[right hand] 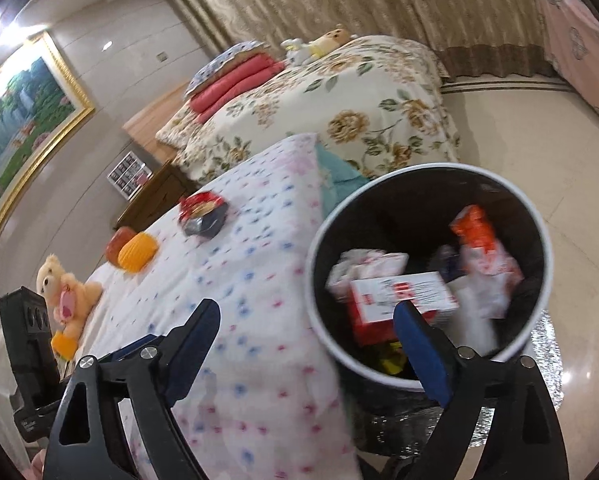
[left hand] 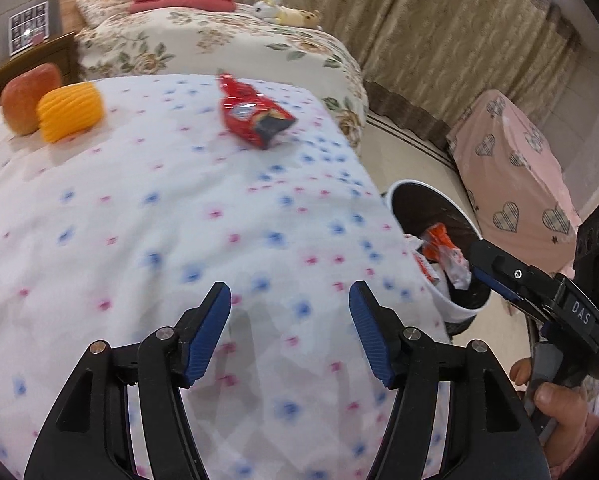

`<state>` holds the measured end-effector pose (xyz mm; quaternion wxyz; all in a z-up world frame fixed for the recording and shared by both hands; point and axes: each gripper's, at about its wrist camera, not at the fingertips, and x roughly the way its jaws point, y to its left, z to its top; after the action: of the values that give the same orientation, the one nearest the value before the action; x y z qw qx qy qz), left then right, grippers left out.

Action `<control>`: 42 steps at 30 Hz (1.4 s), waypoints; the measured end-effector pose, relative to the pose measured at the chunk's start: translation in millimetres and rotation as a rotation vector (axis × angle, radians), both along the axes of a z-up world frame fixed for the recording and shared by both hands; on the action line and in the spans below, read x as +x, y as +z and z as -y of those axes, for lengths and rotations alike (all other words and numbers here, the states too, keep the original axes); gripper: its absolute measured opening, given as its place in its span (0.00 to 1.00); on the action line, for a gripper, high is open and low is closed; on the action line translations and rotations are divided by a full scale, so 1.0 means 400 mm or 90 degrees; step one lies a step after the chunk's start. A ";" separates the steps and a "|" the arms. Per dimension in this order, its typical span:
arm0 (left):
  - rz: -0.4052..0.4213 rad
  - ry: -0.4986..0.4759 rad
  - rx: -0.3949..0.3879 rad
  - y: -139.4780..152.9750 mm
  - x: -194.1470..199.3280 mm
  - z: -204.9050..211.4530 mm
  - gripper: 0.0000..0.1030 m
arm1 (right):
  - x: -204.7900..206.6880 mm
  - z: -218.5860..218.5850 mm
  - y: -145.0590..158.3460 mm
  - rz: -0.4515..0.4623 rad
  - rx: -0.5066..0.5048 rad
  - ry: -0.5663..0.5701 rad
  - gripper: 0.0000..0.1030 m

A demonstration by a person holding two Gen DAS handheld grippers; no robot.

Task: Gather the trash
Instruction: 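Move both tools back over the bed toward the foam net and red chip bag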

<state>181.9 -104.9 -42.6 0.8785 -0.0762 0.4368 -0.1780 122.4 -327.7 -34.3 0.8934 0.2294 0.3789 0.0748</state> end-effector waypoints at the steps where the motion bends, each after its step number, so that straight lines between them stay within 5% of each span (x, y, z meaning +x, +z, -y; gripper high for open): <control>1: -0.001 0.009 -0.002 -0.002 0.000 -0.017 0.61 | 0.003 -0.014 0.001 0.001 0.000 0.007 0.87; 20: -0.012 0.107 -0.015 -0.026 0.009 -0.201 0.62 | 0.062 -0.208 -0.008 -0.005 -0.021 0.103 0.89; 42: -0.010 0.177 -0.001 -0.031 0.089 -0.328 0.62 | 0.211 -0.300 -0.022 -0.002 -0.044 0.143 0.89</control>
<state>217.6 26.2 -55.0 0.8910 -0.1376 0.4291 -0.0544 206.9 -207.5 -42.9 0.8863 0.1546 0.4057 0.1609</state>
